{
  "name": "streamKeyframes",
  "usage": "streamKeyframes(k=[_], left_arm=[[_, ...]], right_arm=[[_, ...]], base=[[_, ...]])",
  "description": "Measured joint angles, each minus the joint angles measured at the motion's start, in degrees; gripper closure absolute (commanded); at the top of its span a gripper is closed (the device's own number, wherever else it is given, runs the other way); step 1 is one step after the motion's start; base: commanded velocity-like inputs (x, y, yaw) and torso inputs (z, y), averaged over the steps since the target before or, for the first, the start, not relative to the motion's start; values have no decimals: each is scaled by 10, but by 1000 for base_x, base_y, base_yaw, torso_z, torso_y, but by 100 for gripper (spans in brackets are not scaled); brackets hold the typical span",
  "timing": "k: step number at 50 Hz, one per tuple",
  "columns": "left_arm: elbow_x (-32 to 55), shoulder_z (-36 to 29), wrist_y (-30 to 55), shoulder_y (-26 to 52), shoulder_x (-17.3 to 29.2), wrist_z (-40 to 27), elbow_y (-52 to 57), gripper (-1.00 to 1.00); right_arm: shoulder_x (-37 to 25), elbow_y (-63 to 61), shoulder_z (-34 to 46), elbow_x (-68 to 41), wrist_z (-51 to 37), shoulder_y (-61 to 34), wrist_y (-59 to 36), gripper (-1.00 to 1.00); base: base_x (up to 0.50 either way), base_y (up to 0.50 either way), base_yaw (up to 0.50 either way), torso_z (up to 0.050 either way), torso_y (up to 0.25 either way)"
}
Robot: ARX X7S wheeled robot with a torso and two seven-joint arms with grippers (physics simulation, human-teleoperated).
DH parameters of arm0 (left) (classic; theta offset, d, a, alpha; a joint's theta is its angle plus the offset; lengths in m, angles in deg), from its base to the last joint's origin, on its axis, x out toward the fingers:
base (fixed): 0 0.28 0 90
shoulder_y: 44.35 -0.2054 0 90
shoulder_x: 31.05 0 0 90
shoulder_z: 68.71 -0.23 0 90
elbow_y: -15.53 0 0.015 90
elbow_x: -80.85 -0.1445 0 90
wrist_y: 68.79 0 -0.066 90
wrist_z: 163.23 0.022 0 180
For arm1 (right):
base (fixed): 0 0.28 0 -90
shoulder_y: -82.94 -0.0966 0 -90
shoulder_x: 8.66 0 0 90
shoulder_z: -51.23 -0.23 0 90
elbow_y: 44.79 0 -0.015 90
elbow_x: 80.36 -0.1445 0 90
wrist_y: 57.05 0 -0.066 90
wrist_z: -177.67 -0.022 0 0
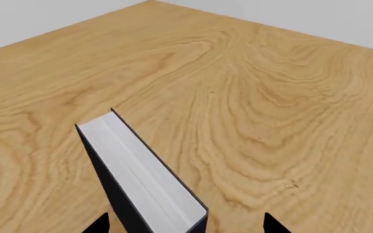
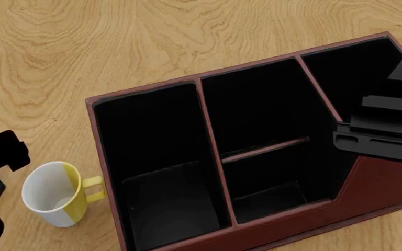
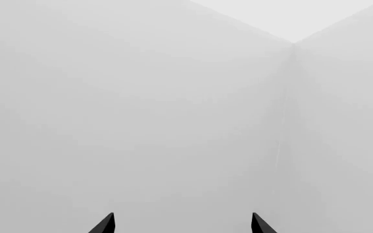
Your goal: Pick up the book and place it in the back compartment of the caddy.
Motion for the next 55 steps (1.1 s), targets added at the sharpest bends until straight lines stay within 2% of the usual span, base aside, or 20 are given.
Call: streamKeyframes(k=[41,42,55], left_arm=[[-34,-11,-98,70,-2,7,-205,-100],[-34,-11,-99,70,-2,6,-207,100],[-81,-13,-93,75,-2,0,-206,100]], right_arm=[[-5,1,5,1,-5,2,7,-100],[-5,1,6,2,-5,2,7,-100],[-5,4,10,5,-5,3,9,-100]], base=[[0,0,0,0,0],[0,0,0,0,0],[0,0,0,0,0]])
